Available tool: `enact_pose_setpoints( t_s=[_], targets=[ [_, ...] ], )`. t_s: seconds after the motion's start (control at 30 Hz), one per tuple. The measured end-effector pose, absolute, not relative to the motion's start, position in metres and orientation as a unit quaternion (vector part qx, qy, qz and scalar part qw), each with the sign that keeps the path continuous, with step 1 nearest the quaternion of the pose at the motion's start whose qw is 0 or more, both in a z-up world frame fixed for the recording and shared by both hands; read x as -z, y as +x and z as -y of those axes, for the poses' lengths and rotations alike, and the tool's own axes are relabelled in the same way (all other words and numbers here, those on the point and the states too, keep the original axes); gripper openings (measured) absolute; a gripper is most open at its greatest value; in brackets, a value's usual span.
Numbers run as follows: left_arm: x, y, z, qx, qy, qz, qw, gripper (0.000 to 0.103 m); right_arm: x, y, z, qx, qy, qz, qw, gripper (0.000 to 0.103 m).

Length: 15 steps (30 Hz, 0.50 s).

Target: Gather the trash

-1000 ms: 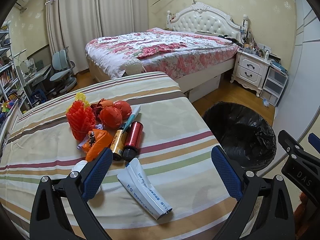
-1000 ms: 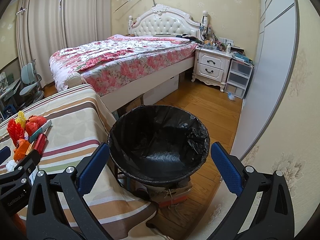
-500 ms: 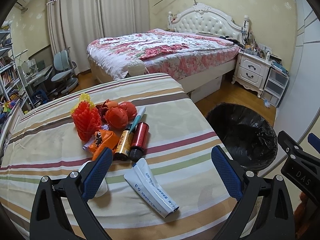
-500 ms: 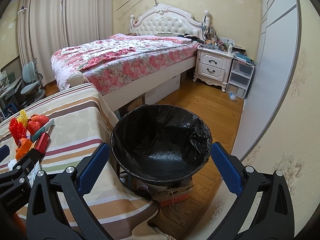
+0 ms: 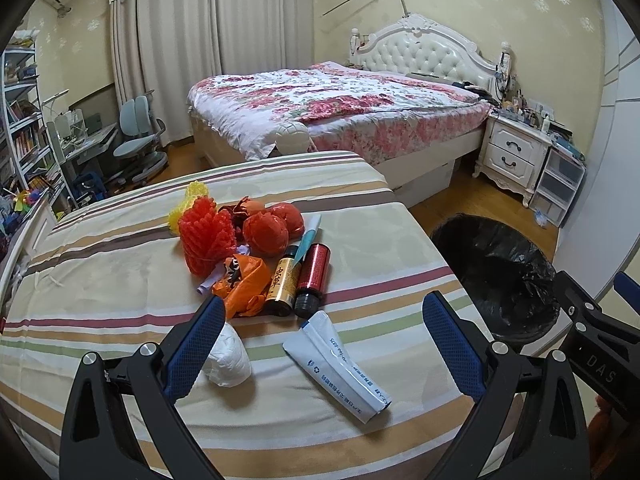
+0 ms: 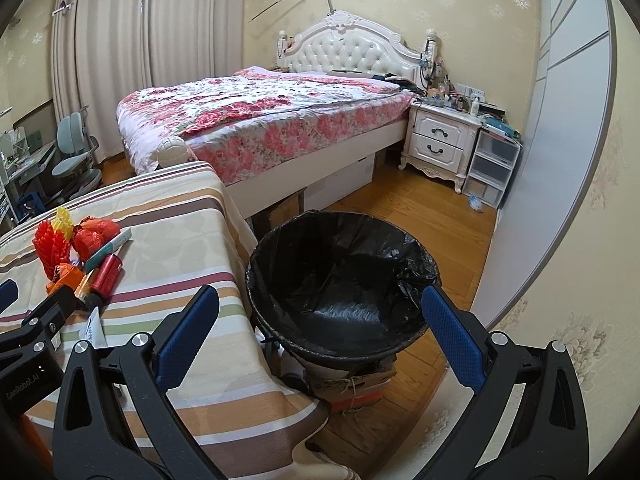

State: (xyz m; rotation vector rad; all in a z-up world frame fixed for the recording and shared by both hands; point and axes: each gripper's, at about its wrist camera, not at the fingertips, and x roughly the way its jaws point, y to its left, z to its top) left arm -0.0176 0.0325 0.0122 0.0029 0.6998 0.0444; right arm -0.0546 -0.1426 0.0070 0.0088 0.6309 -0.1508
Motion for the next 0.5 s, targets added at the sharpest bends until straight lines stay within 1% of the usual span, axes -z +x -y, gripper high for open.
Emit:
enact_pose_setpoints(
  t_s=[0.2,0.5],
  targets=[
    [-0.011,-0.019,-0.042,-0.023,-0.001,-0.347,0.938,0.096,-0.015,-0.048,0.132,0.066,-0.001,-0.315,0.947,0.099],
    [0.01,-0.027,-0.094,-0.064,-0.007,-0.381,0.922,0.096,-0.007,-0.047,0.11,0.026,-0.008,-0.342,0.939,0.099]
  ],
)
